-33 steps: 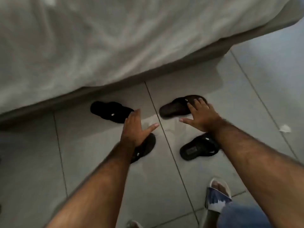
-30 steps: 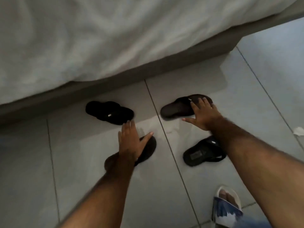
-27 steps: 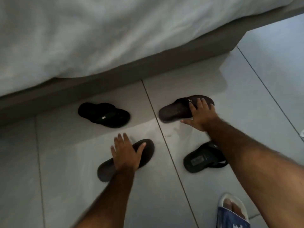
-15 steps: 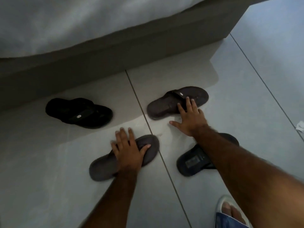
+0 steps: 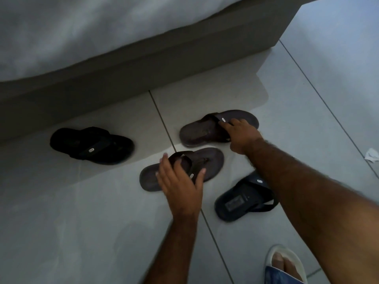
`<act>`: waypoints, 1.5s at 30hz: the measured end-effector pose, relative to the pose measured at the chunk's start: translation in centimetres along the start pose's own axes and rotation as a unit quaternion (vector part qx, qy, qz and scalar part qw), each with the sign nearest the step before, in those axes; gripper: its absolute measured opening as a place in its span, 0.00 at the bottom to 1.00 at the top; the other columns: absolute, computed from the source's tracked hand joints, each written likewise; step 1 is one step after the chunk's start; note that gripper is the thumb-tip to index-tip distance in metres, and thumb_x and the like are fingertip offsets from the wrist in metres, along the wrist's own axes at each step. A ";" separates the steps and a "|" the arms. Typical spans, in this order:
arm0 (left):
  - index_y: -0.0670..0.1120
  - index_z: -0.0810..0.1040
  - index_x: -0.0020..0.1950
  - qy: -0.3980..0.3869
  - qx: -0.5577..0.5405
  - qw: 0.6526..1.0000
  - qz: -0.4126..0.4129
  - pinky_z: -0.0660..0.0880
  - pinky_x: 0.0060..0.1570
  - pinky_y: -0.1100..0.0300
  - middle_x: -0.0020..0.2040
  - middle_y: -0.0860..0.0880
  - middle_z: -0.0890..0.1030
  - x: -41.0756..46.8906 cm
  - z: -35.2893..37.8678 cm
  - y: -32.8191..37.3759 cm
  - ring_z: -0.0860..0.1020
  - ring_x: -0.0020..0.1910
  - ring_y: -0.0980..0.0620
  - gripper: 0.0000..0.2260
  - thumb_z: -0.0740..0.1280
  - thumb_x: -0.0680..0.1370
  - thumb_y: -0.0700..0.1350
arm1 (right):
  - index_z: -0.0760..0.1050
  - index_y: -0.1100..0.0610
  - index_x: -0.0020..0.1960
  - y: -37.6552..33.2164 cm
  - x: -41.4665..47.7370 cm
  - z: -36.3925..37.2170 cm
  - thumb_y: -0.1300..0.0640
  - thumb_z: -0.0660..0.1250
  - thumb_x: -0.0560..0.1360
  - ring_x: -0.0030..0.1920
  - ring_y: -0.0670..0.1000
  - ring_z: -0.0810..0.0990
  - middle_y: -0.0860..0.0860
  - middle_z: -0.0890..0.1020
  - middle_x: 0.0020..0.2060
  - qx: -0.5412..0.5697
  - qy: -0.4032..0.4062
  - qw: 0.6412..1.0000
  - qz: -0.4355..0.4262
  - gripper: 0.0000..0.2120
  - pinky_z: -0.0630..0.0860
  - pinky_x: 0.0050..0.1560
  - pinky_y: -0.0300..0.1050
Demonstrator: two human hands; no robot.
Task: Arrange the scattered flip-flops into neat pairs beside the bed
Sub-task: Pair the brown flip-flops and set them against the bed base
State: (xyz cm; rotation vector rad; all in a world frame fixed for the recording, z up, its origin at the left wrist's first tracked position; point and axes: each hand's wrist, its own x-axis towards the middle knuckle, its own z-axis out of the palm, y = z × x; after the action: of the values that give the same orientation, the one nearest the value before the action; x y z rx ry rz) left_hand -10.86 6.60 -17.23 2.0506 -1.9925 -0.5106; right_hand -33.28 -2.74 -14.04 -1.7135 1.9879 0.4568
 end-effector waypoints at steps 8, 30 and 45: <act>0.46 0.63 0.79 -0.158 0.039 0.981 -0.101 0.54 0.76 0.33 0.80 0.34 0.54 -0.9 2.0 1.9 0.53 0.80 0.35 0.30 0.59 0.81 0.61 | 0.49 0.55 0.82 0.3 0.1 1.8 0.55 0.68 0.76 0.76 0.68 0.61 0.57 0.70 0.73 0.029 0.058 0.998 0.028 0.41 0.56 0.78 0.63; 0.51 0.52 0.81 -0.284 0.094 0.939 0.169 0.49 0.79 0.39 0.83 0.47 0.45 19.0 3.5 8.9 0.46 0.82 0.45 0.44 0.69 0.73 0.65 | 0.54 0.55 0.82 4.0 3.3 2.6 0.50 0.66 0.79 0.79 0.59 0.61 0.55 0.52 0.81 0.155 0.070 0.984 0.049 0.36 0.67 0.74 0.56; 0.53 0.48 0.82 -0.229 0.141 0.950 0.159 0.43 0.77 0.34 0.83 0.49 0.42 22.1 6.2 10.7 0.42 0.82 0.48 0.40 0.63 0.77 0.65 | 0.50 0.45 0.82 6.6 6.5 -0.2 0.58 0.67 0.77 0.81 0.60 0.54 0.58 0.45 0.82 0.152 0.034 0.988 0.014 0.40 0.62 0.78 0.52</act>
State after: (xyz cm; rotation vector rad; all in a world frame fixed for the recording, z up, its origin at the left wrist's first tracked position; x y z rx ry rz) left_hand -22.91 -15.50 -20.38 1.8136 -2.7502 -0.7166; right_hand -40.55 -7.16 -17.86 -1.5304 2.0105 0.0956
